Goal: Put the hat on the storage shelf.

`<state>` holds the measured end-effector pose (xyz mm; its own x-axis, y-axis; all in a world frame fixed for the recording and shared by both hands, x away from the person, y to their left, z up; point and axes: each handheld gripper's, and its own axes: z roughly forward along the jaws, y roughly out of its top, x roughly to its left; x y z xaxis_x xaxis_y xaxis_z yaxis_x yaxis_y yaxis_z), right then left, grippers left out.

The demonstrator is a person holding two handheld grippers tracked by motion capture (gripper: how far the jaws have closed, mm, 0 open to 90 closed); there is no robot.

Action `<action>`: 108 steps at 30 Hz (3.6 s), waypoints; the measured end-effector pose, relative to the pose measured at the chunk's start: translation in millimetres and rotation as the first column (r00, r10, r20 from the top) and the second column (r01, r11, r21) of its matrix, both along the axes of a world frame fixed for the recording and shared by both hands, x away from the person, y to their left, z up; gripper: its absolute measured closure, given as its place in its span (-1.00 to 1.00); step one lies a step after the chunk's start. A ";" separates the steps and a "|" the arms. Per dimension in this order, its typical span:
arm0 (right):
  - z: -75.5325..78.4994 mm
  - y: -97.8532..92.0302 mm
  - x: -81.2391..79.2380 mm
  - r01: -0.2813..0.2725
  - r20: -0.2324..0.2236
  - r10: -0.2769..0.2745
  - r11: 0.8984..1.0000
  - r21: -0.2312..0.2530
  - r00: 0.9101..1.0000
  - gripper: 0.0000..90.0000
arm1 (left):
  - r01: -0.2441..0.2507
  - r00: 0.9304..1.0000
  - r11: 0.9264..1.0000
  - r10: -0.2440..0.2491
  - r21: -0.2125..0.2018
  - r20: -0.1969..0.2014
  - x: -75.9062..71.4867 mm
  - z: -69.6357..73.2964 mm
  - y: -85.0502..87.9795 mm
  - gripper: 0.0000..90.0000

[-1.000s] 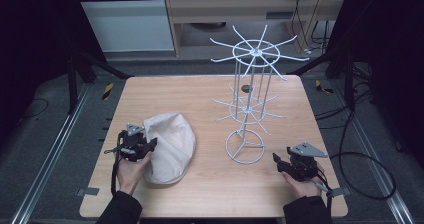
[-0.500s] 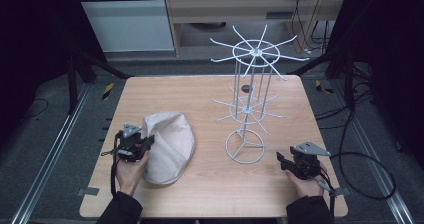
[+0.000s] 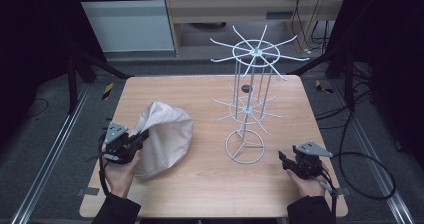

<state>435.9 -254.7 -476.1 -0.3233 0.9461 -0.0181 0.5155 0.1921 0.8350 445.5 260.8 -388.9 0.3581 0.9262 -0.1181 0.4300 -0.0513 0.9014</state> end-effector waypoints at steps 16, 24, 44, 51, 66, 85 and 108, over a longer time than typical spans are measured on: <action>-0.6 -0.5 0.5 -0.004 0.016 0.004 1.000 -0.009 1.000 -0.09 | 0.052 0.982 0.993 -0.031 -0.110 0.185 -24.1 33.0 8.0 0.97; -0.8 -1.4 0.5 -0.001 0.018 0.002 1.000 -0.012 1.000 -0.10 | 0.087 0.963 0.981 -0.038 -0.173 0.268 -37.3 51.2 14.3 0.97; -0.9 -4.1 0.3 0.010 0.031 -0.009 1.000 -0.016 0.999 -0.12 | 0.156 0.908 0.955 -0.038 -0.253 0.417 -53.2 84.8 12.6 0.97; -1.1 -4.4 0.3 0.011 0.032 -0.011 1.000 -0.021 0.999 -0.12 | 0.199 0.880 0.927 -0.026 -0.319 0.474 -56.3 97.7 16.1 0.97; -1.9 -5.0 1.0 0.011 0.034 -0.010 1.000 -0.029 0.999 -0.12 | 0.274 0.846 0.879 -0.027 -0.390 0.533 -49.8 112.7 1.3 0.97; -3.0 -4.3 1.4 0.011 0.026 -0.010 1.000 -0.028 1.000 -0.12 | 0.354 0.797 0.844 -0.047 -0.403 0.602 -52.0 145.7 -16.7 0.97; -4.4 -2.9 2.0 -0.004 0.022 0.005 1.000 -0.030 1.000 -0.13 | 0.411 0.796 0.831 -0.127 -0.374 0.592 -35.0 155.4 -63.0 0.97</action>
